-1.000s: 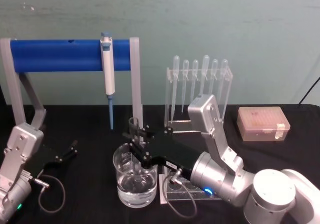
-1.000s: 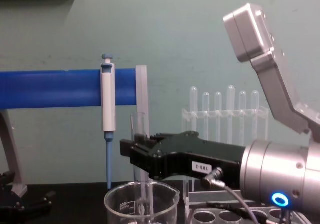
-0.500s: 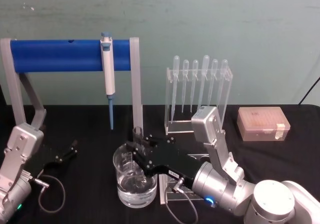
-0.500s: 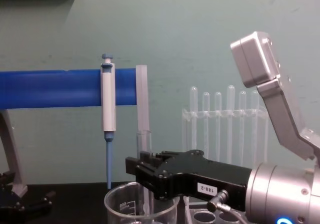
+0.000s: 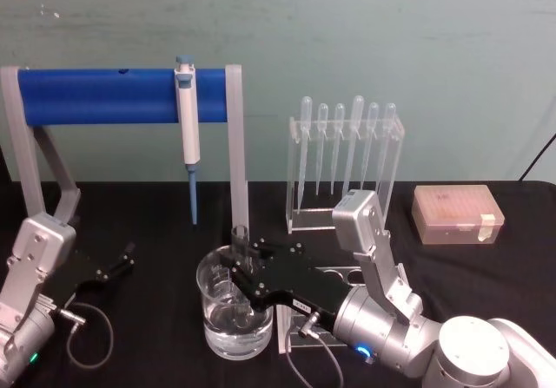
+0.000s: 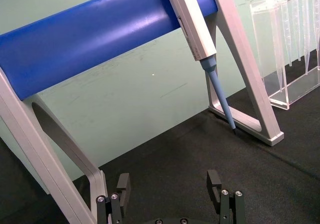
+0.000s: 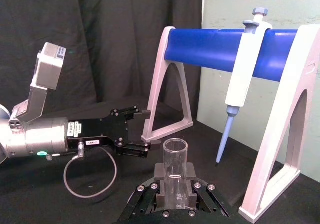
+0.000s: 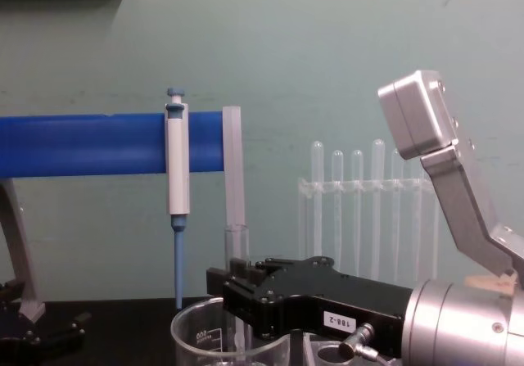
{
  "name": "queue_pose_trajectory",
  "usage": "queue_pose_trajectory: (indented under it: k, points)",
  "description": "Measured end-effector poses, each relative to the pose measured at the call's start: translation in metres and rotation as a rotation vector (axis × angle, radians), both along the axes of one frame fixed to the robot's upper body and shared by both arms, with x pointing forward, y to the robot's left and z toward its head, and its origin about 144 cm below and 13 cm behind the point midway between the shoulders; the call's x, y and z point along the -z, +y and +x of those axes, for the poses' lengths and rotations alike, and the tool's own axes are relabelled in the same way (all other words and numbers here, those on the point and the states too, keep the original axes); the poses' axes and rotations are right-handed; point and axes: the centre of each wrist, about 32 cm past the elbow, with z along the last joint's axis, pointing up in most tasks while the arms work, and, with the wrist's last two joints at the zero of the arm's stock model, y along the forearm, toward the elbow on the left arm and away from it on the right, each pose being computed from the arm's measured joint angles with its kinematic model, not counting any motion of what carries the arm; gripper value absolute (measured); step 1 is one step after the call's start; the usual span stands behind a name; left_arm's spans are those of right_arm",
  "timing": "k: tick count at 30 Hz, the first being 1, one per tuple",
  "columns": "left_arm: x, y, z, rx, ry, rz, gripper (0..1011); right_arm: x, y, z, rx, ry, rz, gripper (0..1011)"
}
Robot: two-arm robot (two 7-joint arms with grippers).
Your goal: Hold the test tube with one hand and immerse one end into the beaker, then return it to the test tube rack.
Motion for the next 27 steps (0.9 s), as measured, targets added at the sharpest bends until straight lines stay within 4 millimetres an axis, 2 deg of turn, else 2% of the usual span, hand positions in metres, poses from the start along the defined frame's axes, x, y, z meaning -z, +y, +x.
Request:
queue_pose_trajectory:
  k: [27]
  points:
    - [0.0,0.0,0.0,0.0,0.0,0.0,1000,0.0,-0.0001,0.0,0.001,-0.003,0.0,224]
